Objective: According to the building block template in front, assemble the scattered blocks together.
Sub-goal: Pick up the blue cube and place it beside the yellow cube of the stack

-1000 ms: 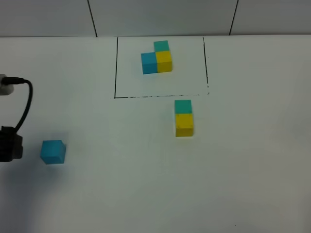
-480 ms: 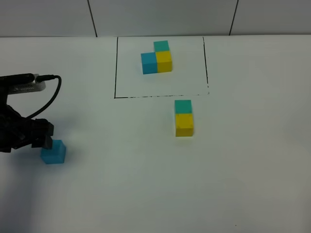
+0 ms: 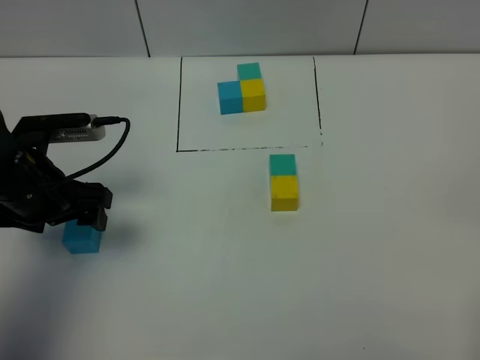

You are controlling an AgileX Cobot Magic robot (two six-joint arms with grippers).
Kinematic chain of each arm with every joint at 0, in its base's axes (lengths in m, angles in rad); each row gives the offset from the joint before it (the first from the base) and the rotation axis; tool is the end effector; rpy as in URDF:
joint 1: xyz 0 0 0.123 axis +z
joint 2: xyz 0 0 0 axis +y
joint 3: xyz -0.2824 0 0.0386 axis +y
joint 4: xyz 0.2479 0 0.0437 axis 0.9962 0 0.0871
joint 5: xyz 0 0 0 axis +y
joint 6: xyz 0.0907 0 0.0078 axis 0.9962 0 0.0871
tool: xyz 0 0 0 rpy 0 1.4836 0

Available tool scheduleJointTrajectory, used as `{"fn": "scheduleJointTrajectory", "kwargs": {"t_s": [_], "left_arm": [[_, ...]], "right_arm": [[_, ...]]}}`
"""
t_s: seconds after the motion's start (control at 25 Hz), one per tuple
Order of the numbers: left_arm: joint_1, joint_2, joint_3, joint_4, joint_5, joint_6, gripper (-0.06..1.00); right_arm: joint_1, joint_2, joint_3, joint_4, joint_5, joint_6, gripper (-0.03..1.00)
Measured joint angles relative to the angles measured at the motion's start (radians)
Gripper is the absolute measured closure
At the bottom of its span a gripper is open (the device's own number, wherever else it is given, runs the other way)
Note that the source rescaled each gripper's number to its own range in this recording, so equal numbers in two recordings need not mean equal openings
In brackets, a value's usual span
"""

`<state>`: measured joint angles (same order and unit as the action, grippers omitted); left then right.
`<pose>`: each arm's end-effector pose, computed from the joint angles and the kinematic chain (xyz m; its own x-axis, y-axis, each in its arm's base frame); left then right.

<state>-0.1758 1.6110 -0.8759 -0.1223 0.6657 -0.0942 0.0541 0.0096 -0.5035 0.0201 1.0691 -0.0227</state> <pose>0.2808 -0.0569 0.1820 -0.9707 -0.0194 -0.2394 0.0098 0.9927 -0.1203 -0.0042 0.0014 0.2775 -0.4672 -0.0383 -0.8833 -0.0757 0.9971 -0.0033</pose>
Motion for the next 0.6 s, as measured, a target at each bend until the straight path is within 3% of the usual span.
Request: {"fn": "scheduleJointTrajectory", "kwargs": {"t_s": [0.44, 0.6], "left_arm": [[0.0, 0.115, 0.0, 0.014, -0.04, -0.044, -0.03], [0.0, 0.157, 0.0, 0.015, -0.063, -0.058, 0.06]], "right_arm": [[0.0, 0.0, 0.0, 0.0, 0.0, 0.0, 0.39], [0.0, 0.0, 0.0, 0.0, 0.0, 0.0, 0.39]]}}
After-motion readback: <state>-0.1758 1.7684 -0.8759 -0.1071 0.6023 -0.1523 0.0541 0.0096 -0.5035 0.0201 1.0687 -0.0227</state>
